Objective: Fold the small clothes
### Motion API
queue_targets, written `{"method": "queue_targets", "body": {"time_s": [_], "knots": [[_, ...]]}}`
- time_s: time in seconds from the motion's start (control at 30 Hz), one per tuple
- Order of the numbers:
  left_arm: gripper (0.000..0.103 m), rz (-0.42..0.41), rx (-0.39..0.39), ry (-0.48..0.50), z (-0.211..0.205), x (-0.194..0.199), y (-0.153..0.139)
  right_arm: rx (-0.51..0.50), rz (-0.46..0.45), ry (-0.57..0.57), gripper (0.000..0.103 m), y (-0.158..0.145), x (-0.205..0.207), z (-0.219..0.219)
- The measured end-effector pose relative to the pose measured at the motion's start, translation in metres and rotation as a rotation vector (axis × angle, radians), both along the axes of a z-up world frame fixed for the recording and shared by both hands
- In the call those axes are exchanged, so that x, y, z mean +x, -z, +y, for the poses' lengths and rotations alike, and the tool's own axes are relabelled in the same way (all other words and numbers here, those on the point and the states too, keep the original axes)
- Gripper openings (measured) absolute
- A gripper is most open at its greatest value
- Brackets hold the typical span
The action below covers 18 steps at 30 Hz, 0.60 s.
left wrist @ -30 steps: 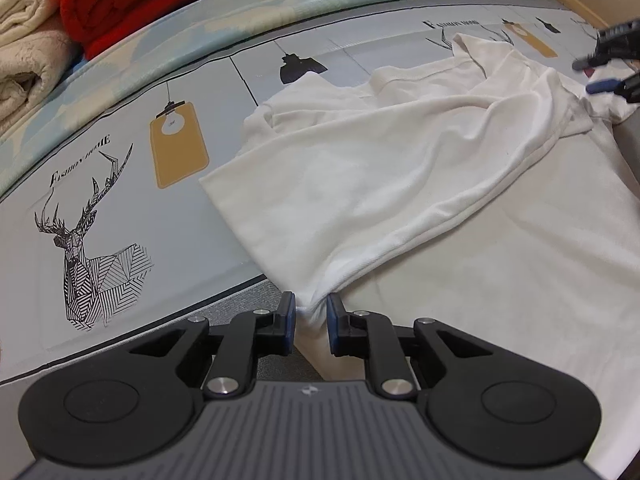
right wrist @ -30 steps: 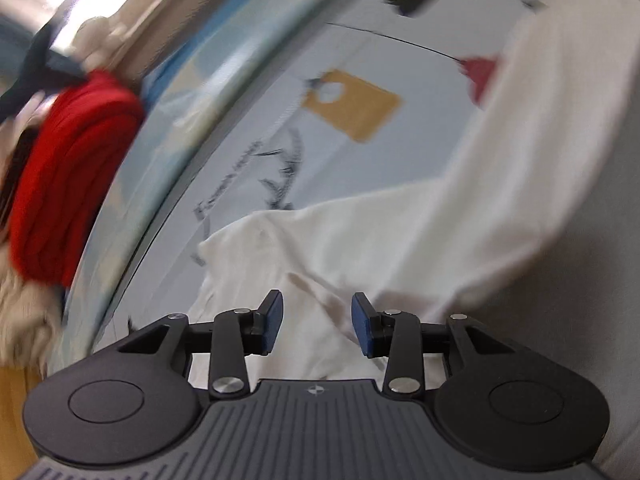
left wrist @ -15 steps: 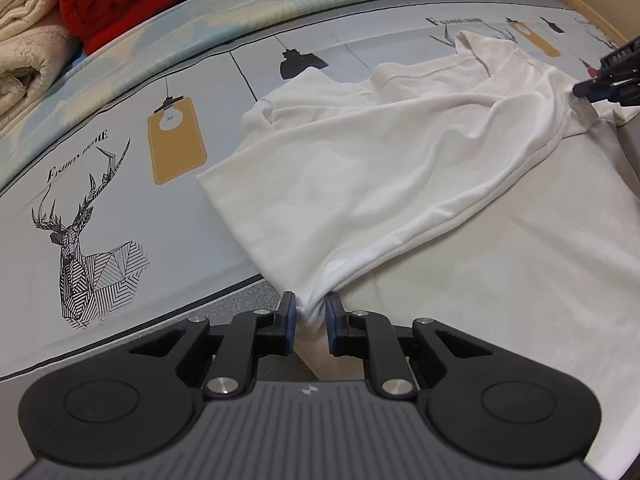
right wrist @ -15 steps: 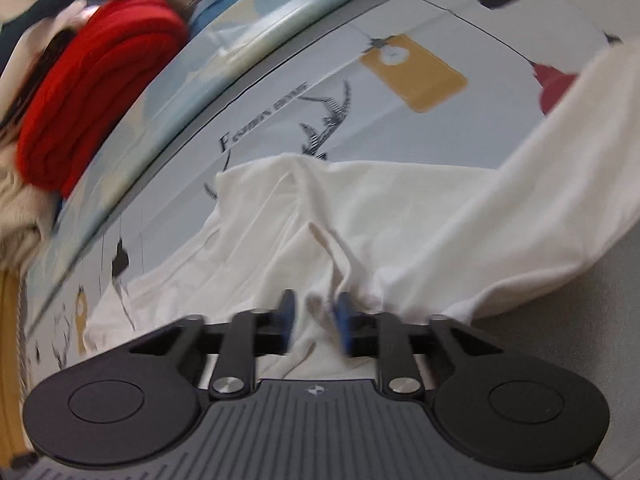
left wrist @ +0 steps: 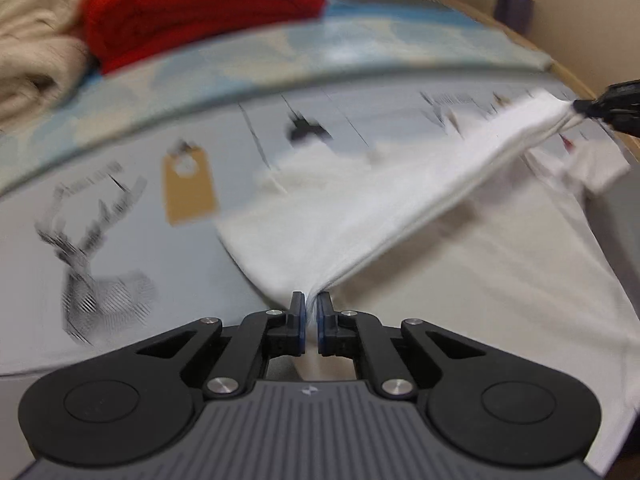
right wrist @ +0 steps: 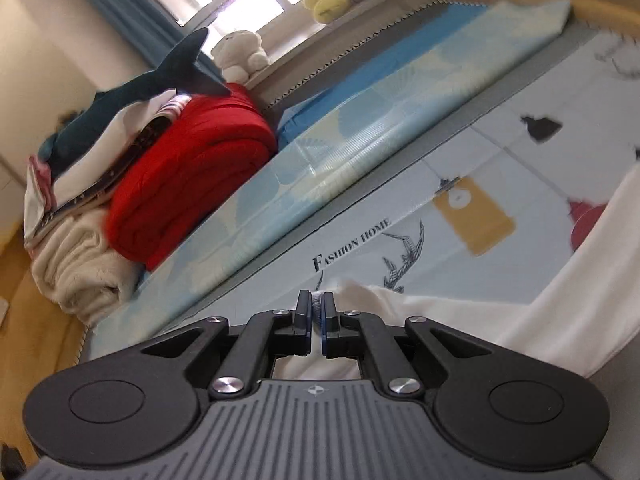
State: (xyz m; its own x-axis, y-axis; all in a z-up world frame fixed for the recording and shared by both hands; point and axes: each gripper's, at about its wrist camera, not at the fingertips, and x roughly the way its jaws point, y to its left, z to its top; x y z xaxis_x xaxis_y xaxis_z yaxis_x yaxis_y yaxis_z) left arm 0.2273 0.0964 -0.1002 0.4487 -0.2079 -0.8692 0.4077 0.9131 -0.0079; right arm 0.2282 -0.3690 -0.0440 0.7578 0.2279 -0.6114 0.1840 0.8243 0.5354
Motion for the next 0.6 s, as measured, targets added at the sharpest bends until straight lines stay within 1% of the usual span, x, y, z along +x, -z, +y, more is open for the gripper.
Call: {"method": "queue_targets", "body": {"time_s": [0.03,0.07,0.13,0.17,0.2,0.27,0.3,0.33,0.37,0.4,0.43,0.47,0.53,0.57,0.6], "knots": [[0.006,0.047,0.024,0.036,-0.004,-0.001,0.008,-0.034,0.054,-0.003,0.004,0.006,0.0,-0.001],[0.005,0.101,0.071,0.078,-0.009,-0.004,0.02,-0.067,0.142,-0.009,0.004,0.019,0.0,-0.003],[0.007,0.187,0.167,0.129,-0.016,-0.009,0.041,-0.119,0.391,-0.045,0.004,0.059,0.0,-0.006],[0.007,0.209,0.186,0.129,-0.016,-0.009,0.045,-0.15,0.461,-0.049,0.005,0.072,-0.002,-0.007],[0.007,0.209,0.17,0.123,-0.014,-0.008,0.043,-0.17,0.491,-0.048,0.005,0.079,-0.005,-0.008],[0.013,0.172,0.072,0.081,-0.006,-0.001,0.024,-0.17,0.462,-0.036,0.006,0.074,-0.009,-0.011],[0.017,0.14,0.011,0.047,0.0,0.002,0.012,-0.173,0.424,-0.023,0.007,0.067,-0.011,-0.013],[0.018,0.104,-0.048,0.011,0.005,0.006,0.002,-0.169,0.384,-0.013,0.014,0.06,-0.013,-0.015],[0.018,0.081,-0.093,-0.022,0.008,0.01,-0.004,-0.15,0.346,-0.007,0.019,0.054,-0.015,-0.018],[0.017,0.065,-0.125,-0.053,0.01,0.013,-0.007,-0.13,0.325,-0.002,0.027,0.052,-0.015,-0.018],[0.017,0.057,-0.135,-0.076,0.009,0.017,-0.007,-0.106,0.301,0.002,0.028,0.05,-0.015,-0.019],[0.017,0.053,-0.128,-0.087,0.007,0.02,-0.005,-0.09,0.284,-0.003,0.028,0.049,-0.016,-0.02],[0.017,0.064,-0.089,-0.093,0.0,0.025,0.007,-0.065,0.263,-0.033,0.028,0.051,-0.011,-0.014],[0.017,0.085,-0.065,-0.098,0.0,0.027,0.016,-0.064,0.271,-0.05,0.028,0.056,-0.009,-0.01],[0.017,0.119,-0.021,-0.106,-0.002,0.029,0.028,-0.07,0.307,-0.061,0.028,0.066,-0.006,-0.007]]}}
